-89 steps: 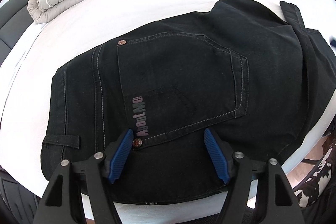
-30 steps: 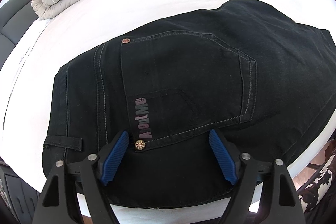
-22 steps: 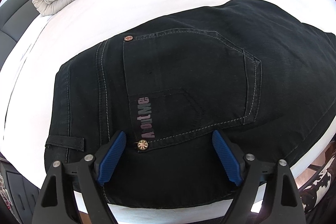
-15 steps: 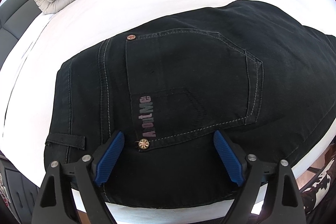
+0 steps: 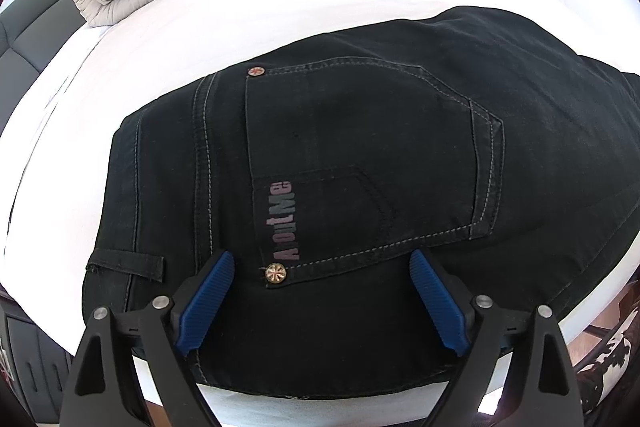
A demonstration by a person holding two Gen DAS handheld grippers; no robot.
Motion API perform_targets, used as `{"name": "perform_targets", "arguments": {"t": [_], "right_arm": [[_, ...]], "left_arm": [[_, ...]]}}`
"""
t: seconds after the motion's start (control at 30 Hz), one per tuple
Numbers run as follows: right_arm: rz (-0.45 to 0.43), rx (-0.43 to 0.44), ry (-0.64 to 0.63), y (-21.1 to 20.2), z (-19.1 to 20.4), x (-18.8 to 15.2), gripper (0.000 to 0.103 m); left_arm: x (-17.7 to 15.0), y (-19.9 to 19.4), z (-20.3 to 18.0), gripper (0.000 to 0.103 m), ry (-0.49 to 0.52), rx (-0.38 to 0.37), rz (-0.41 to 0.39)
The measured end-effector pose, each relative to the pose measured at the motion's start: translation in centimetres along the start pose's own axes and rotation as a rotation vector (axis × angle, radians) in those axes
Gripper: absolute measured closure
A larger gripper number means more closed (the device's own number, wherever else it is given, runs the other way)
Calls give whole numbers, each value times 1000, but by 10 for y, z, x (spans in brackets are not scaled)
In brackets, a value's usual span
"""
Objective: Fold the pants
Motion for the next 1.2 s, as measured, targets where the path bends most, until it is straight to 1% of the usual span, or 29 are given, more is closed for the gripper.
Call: {"name": "perform_targets", "arguments": {"t": [0.03, 0.1, 0.17, 0.23, 0.27, 0.3, 0.37, 0.43, 0.47, 0.53, 0.57, 0.6, 0.63, 0.7, 0.73, 0.8, 0.87, 0.9, 0.93, 0.97, 1.0, 1.03, 1.07, 1.1, 1.17, 1.2], "right_arm": [[11, 30, -33, 2, 16, -1, 95], [73, 120, -95, 12, 58, -12, 95], [156, 217, -162, 28, 108, -33, 95], [244, 269, -222, 49, 146, -57, 95], [281, 279, -236, 60, 160, -69, 95], [339, 290, -258, 74, 176, -85, 95], [426, 303, -297, 99, 197, -113, 95], [502, 263, -338, 130, 207, -140, 95], [546, 228, -329, 146, 208, -154, 95], [593, 183, -331, 174, 205, -173, 95], [591, 154, -344, 186, 202, -177, 95], [583, 129, -340, 200, 198, -180, 99], [576, 130, -306, 213, 195, -179, 103], [556, 130, -246, 237, 192, -173, 103], [526, 132, -245, 247, 193, -167, 103], [422, 114, -311, 258, 200, -152, 103], [328, 44, -366, 273, 201, -134, 103], [293, 19, -347, 281, 198, -124, 103], [283, 9, -295, 282, 195, -117, 103], [270, -4, -255, 277, 195, -112, 103], [252, -2, -252, 270, 198, -108, 103], [232, 23, -272, 258, 207, -106, 102], [231, 69, -287, 246, 218, -109, 99], [253, 138, -298, 233, 233, -120, 99], [368, 300, -353, 209, 264, -164, 99], [420, 353, -392, 201, 273, -188, 99]], "left_arm": [[-1, -1, 0, 10, 0, 2, 0], [-2, -2, 1, 10, -2, 6, 0], [-2, -3, 1, 10, -4, 11, -1], [-2, -4, 0, 10, -8, 15, -3], [-3, -4, 0, 10, -10, 16, -5], [-4, -5, 0, 10, -12, 18, -7], [-5, -7, 0, 10, -16, 21, -11], [-6, -8, 0, 10, -18, 23, -18], [-7, -9, 0, 10, -20, 24, -22], [-8, -11, 0, 9, -25, 28, -34], [-9, -12, 0, 9, -26, 31, -40], [-10, -12, 0, 8, -28, 34, -47], [-10, -13, 1, 8, -29, 37, -53], [-11, -15, 1, 7, -29, 43, -59], [-11, -15, 1, 7, -28, 44, -60], [-12, -16, 1, 7, -31, 45, -61], [-14, -17, 1, 7, -34, 45, -64], [-14, -18, 1, 6, -33, 48, -68], [-13, -19, 1, 6, -32, 52, -71], [-13, -20, 1, 6, -31, 56, -76], [-14, -20, 1, 6, -31, 58, -79], [-14, -21, 0, 6, -31, 59, -79], [-15, -21, 0, 5, -32, 59, -77], [-14, -20, 0, 5, -33, 59, -74], [-14, -21, -1, 5, -31, 65, -73], [-13, -21, -1, 4, -29, 68, -74]]}}
Point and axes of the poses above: each gripper's, at about its wrist camera, not at the fingertips, and y roughly the way its jaws point, z to its left, x to its top, the point moved 6 cm from there along y, roughly the way its jaws point, and after that the axes turned 14 degrees about -z, right-handed, at the moved point
